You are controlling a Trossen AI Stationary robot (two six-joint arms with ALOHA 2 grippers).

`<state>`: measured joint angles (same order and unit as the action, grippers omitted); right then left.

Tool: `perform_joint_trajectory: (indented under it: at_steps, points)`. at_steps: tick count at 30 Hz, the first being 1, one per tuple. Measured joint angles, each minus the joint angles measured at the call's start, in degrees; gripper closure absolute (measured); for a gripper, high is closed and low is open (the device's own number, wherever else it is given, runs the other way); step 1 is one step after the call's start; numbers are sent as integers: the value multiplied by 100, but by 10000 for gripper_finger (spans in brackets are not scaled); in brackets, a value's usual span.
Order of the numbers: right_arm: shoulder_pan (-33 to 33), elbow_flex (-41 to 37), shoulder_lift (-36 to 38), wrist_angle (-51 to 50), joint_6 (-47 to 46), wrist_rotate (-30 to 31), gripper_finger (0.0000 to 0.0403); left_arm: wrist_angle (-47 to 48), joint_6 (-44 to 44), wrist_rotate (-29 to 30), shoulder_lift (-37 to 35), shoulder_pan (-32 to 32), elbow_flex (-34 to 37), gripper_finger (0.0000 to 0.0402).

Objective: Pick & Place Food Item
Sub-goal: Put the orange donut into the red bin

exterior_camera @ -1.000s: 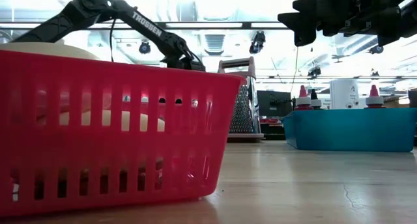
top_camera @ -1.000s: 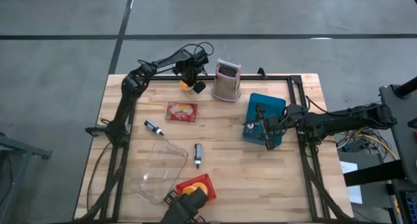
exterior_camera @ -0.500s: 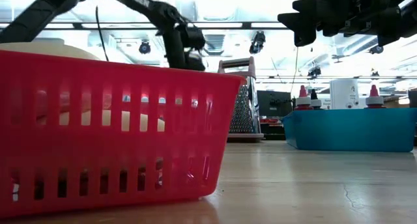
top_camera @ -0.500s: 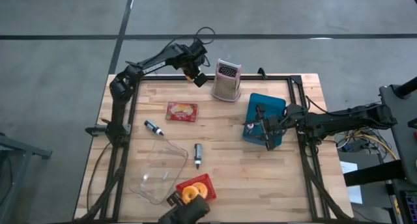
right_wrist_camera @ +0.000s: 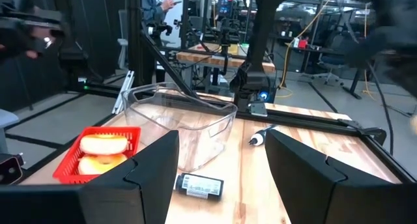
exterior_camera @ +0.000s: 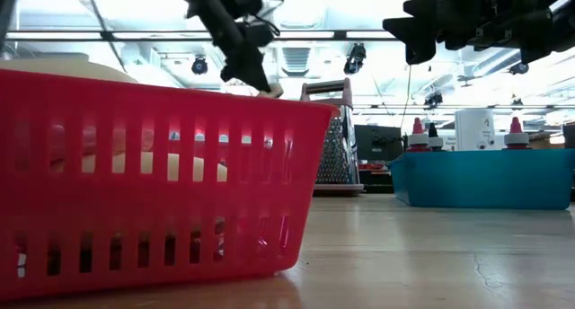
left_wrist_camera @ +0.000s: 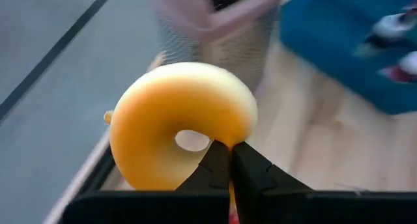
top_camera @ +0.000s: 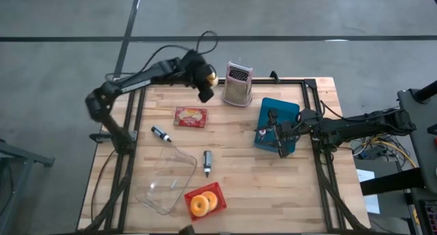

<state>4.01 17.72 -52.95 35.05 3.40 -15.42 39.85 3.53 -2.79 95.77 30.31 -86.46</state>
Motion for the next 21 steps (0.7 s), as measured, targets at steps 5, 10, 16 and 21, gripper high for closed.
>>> perform_joint_trajectory:
  at_steps: [5,10,16,21]
  points:
    - [0,0,-50,47,2,0,179,-1663,-6,-735,-1235,-325,1856,401]
    - [0,0,-224,211,-22,-2,179,-3465,-67,-1709,-2354,-779,3552,401]
    - [-2,0,-708,932,-173,-271,179,-5124,-108,-2410,-3183,-1417,4921,401]
    - [-2,0,-1216,1497,-351,-411,179,-5399,-141,-2664,-3397,-1839,5408,401]
